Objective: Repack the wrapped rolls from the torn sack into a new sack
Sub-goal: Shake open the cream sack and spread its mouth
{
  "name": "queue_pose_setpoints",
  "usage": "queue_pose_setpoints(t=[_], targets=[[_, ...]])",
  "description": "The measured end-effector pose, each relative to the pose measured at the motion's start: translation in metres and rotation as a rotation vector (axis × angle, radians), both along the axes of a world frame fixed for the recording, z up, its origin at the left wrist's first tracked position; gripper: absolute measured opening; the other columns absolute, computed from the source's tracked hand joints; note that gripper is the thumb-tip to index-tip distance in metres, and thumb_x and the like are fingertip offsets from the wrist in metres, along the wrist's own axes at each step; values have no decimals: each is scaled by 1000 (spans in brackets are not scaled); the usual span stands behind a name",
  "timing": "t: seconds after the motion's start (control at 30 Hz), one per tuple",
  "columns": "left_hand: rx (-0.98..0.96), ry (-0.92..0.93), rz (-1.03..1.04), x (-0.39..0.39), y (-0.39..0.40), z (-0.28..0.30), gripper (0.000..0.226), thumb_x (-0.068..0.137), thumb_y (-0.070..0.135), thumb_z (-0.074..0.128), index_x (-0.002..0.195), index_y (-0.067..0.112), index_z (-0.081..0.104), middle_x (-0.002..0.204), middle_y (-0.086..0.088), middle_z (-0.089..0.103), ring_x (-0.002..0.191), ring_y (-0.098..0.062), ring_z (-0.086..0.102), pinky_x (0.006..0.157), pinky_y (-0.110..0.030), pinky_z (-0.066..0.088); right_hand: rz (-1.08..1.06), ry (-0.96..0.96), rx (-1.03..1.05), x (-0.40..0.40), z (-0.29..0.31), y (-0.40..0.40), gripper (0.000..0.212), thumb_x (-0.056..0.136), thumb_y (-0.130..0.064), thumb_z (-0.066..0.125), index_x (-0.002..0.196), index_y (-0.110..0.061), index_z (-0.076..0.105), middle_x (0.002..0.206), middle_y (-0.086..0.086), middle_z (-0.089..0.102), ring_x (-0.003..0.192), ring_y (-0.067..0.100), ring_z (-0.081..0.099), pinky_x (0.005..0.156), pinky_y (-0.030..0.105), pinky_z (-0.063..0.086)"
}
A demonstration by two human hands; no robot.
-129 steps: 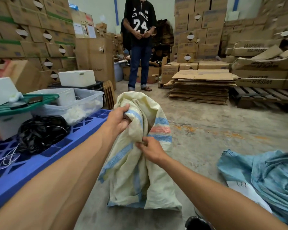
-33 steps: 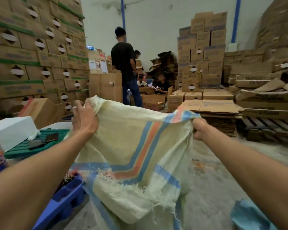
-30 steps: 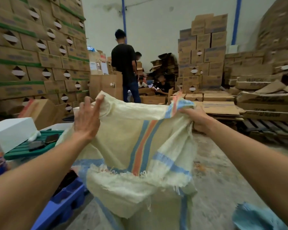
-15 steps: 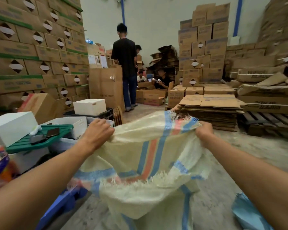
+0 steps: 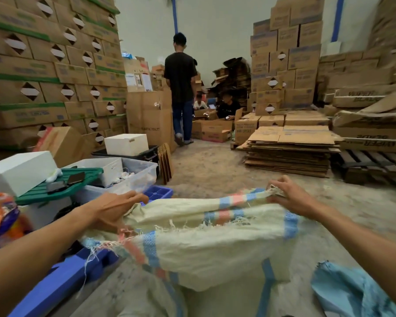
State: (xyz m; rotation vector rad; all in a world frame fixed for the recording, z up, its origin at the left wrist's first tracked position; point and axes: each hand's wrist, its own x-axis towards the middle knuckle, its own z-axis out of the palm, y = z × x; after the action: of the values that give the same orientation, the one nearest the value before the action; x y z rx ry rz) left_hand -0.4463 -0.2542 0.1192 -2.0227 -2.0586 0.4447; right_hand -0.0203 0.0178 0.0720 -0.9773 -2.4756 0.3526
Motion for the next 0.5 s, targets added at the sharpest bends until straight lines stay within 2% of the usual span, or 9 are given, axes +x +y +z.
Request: queue_pose_setpoints(t=[0.07, 0.1, 0.17, 0.23, 0.27, 0.33, 0.4, 0.43, 0.5], targets=[[53, 138, -120, 7, 1, -1, 80, 71, 87, 38, 137, 45, 19, 130, 3, 35, 81, -13, 58, 69, -33, 54, -25, -80, 86, 12, -5, 1, 20, 89, -48, 63, 105, -37, 63, 102, -4, 47, 86, 14, 54, 71, 24, 37], [125, 204, -231, 7, 4, -3, 68, 80, 71, 55, 136, 43, 29, 131, 0, 34, 79, -13, 58, 61, -30, 55, -17, -157, 139, 17, -5, 0, 35, 86, -62, 54, 101, -34, 68, 100, -6, 48, 82, 12, 54, 69, 27, 38], [260, 272, -373, 3, 9, -2, 60, 70, 37, 80, 122, 35, 50, 131, -8, 43, 88, -19, 62, 51, -28, 54, 7, -261, 230, 25, -5, -5, 79, 76, -88, 21, 92, -29, 71, 97, -8, 49, 74, 10, 54, 64, 31, 43], [391, 328, -345, 1, 17, 2, 55, 58, 26, 86, 107, 31, 62, 131, -13, 52, 107, -30, 57, 69, -43, 55, 22, -339, 332, 32, -4, -12, 95, 69, -95, 6, 105, -31, 67, 104, -9, 50, 74, 12, 56, 60, 29, 42], [430, 365, -286, 4, 20, 5, 46, 57, 23, 85, 99, 27, 68, 130, -14, 55, 114, -34, 51, 81, -53, 50, 34, -392, 402, 34, -5, -13, 96, 68, -96, 9, 121, -33, 59, 112, -10, 50, 77, 13, 58, 59, 28, 42], [498, 379, -138, 17, 25, 15, 25, 63, 19, 80, 86, 19, 72, 120, -12, 60, 112, -34, 49, 87, -52, 42, 76, -465, 459, 38, -13, -16, 94, 67, -96, 20, 143, -41, 33, 121, -12, 47, 82, 16, 61, 61, 30, 46], [478, 163, 162, 31, 32, 25, 14, 82, 23, 67, 95, 16, 67, 112, -8, 63, 104, -29, 56, 84, -42, 43, 157, -487, 497, 43, -22, -19, 69, 82, -83, 26, 140, -46, 30, 116, -9, 50, 76, 17, 63, 60, 34, 53], [418, -52, 341, 38, 37, 30, 19, 89, 27, 62, 103, 14, 65, 113, -9, 65, 103, -28, 59, 82, -37, 44, 168, -458, 528, 46, -26, -20, 51, 89, -70, 29, 133, -46, 38, 112, -5, 53, 72, 18, 64, 57, 36, 55], [304, -570, 603, 41, 44, 37, 38, 85, 34, 73, 110, 7, 66, 109, -13, 67, 95, -28, 63, 75, -33, 49, 72, -323, 561, 47, -32, -22, 26, 93, -47, 44, 116, -43, 55, 108, -1, 57, 78, 21, 65, 57, 38, 55]])
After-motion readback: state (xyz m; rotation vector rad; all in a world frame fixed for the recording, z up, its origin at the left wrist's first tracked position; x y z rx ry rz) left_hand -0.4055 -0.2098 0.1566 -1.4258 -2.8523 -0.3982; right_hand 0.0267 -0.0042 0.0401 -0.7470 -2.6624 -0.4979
